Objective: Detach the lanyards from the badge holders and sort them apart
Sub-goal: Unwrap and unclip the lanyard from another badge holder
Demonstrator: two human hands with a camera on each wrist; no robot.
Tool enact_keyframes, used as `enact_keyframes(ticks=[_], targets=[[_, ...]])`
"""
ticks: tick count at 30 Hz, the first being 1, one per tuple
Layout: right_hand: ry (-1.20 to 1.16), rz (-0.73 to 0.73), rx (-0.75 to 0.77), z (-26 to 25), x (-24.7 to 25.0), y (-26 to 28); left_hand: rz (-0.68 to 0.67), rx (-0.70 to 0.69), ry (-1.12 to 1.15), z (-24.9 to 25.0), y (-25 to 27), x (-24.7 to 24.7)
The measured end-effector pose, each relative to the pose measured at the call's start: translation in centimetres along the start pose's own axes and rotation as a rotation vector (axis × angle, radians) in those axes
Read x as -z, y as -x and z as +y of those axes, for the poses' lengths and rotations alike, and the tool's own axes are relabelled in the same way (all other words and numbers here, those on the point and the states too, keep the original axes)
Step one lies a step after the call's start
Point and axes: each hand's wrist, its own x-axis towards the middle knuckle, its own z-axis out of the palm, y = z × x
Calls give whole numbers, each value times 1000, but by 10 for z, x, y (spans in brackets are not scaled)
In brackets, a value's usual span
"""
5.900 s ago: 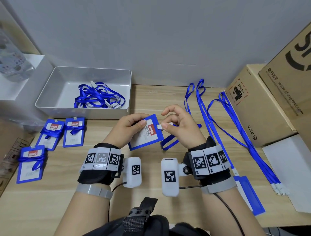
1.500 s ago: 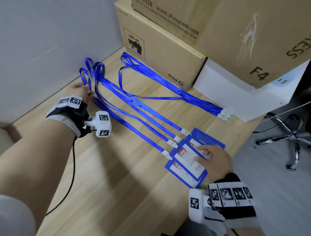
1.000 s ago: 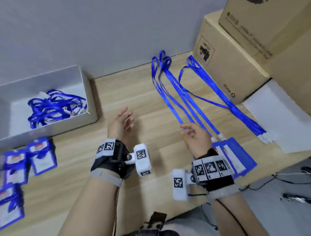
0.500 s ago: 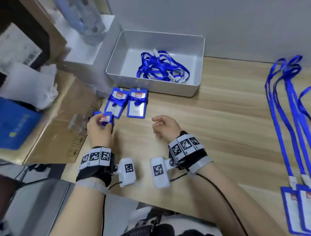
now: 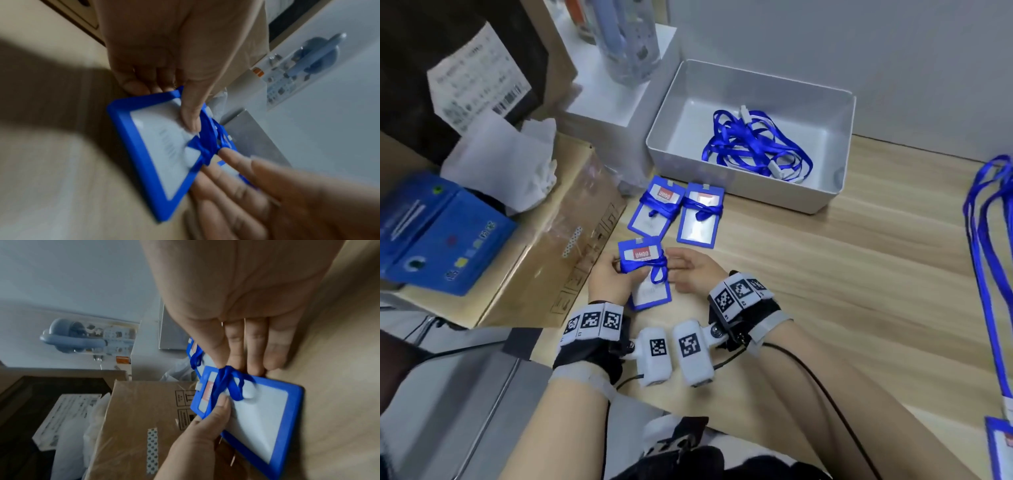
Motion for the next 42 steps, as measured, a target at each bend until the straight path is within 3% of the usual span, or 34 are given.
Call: enact_keyframes(ticks=[2,6,15,19,24,30,34,39,42], targets=[[-57,18,52,-2,8,8,-58,4,162,5,3,1],[-74,190,254,-12,31,34,-261,-30,374,34,17,-14],[23,534,474,-21,106,124,-755,-119,440,106,77,-83],[40,642,516,-15,132,166,-891,-147,357,118,105,-117],[48,690,546,-2,159,205,-909,-185,360,127,135,-154],[101,647,514,2,173,224,-718,-267,304,137,152,-175],[178,719,555,2,177,230,-615,-348,251,142,158,-184],[241,701,562,-2,184,233,-556,-480,183,151,165,-187],[122,738,572,-4,191,234,-556,-477,186,162,167,-187]])
